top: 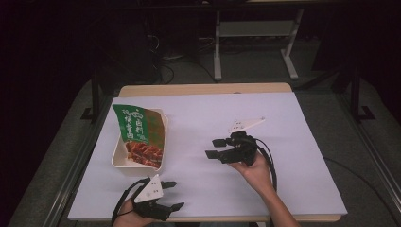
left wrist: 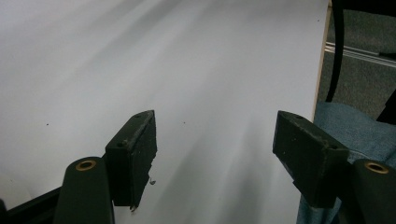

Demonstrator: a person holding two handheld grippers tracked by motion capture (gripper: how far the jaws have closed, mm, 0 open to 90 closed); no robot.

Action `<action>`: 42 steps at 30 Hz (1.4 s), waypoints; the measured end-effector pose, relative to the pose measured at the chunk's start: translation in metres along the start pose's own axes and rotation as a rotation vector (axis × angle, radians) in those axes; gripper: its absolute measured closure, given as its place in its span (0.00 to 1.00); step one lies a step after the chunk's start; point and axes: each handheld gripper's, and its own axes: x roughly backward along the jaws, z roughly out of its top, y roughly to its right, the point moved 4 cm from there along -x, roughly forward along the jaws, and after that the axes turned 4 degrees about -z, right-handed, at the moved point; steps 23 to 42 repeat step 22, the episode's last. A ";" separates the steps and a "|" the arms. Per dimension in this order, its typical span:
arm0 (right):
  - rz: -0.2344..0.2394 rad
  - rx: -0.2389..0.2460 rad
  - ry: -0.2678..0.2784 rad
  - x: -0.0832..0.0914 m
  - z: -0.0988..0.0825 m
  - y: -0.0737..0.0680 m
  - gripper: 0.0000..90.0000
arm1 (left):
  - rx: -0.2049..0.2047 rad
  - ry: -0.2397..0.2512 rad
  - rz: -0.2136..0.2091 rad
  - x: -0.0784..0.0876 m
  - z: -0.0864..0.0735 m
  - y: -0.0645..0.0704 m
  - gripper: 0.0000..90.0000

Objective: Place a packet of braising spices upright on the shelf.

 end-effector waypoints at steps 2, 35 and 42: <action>-0.005 -0.006 -0.007 0.003 -0.004 0.000 0.47 | -0.008 -0.007 0.002 0.001 0.000 -0.001 0.34; -0.067 -0.019 -0.050 0.030 -0.055 -0.003 0.39 | 0.003 0.003 -0.002 0.000 0.000 -0.001 0.33; -0.067 -0.019 -0.050 0.030 -0.055 -0.003 0.39 | 0.003 0.003 -0.002 0.000 0.000 -0.001 0.33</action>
